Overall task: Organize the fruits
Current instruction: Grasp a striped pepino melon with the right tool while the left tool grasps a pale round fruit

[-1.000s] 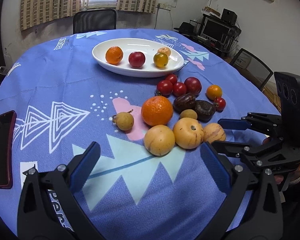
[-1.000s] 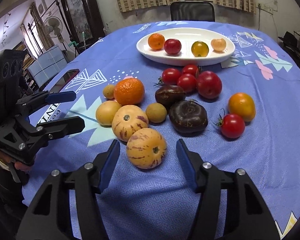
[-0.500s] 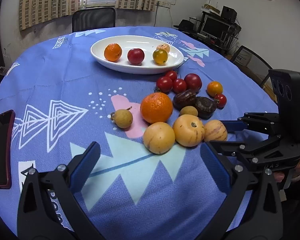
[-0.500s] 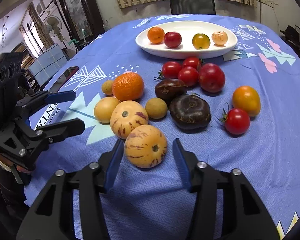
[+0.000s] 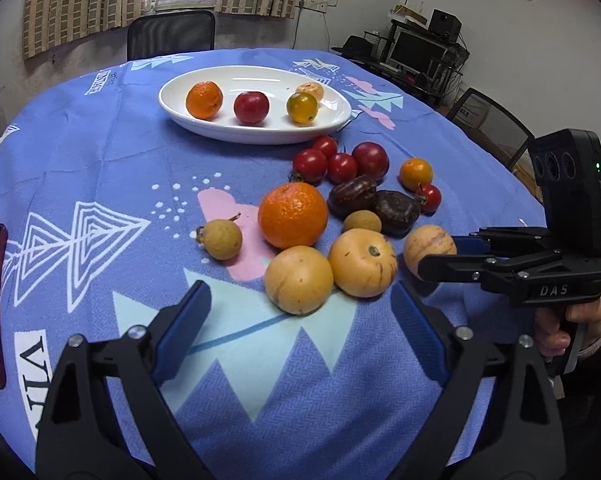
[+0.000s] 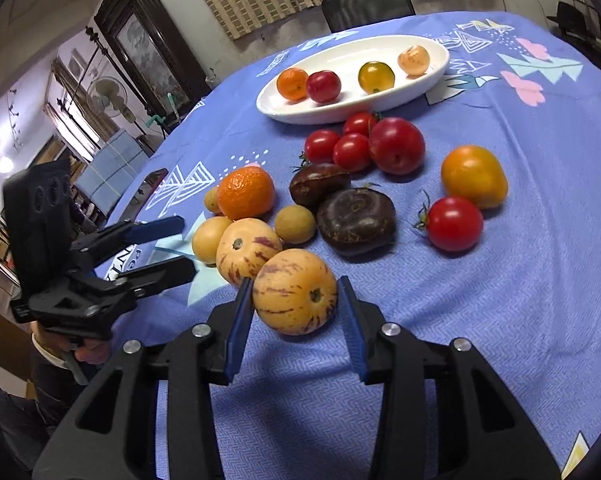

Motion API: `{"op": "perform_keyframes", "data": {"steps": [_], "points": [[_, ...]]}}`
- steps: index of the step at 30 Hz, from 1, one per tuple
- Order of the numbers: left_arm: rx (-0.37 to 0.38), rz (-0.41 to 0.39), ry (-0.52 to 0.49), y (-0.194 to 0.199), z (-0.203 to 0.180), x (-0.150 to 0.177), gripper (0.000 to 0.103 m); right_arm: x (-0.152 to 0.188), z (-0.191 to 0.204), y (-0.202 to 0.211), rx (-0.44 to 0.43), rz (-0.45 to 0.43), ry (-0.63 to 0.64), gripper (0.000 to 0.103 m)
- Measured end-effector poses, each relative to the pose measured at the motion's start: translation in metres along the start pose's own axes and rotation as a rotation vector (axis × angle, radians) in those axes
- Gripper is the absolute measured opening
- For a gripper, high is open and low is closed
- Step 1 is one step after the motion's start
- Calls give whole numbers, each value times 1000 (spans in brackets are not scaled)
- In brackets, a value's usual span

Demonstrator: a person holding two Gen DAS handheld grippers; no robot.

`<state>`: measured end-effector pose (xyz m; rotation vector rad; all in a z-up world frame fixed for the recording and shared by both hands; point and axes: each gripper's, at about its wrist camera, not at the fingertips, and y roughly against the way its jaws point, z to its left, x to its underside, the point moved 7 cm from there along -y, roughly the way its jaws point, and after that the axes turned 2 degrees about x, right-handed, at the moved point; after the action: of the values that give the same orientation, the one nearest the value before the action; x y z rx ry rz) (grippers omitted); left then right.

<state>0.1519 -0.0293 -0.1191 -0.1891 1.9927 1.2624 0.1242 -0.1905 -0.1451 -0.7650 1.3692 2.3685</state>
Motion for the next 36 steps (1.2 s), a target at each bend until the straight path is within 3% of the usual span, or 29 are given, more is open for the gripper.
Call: {"op": "perform_keyframes", "data": {"steps": [5,12,16,25,28,36], "points": [[-11,52,-1,-15,5,0,74,-1,-1,3,-20,-10,-15,42],[-43,41,-64,-17,1,-5,72,-1,-6,3,-42,-10,-45,42],[-33,47,-56,-17,4,-3,59,0,-4,3,-46,-8,-41,42],[-68,72,-90,-28,2,0,55,0,-5,3,-48,-5,-47,42],[-48,71,-92,-28,-1,0,41,0,-5,4,-41,-7,-47,42],[-62,62,-77,-25,1,0,41,0,-4,4,0,-12,-28,42]]}}
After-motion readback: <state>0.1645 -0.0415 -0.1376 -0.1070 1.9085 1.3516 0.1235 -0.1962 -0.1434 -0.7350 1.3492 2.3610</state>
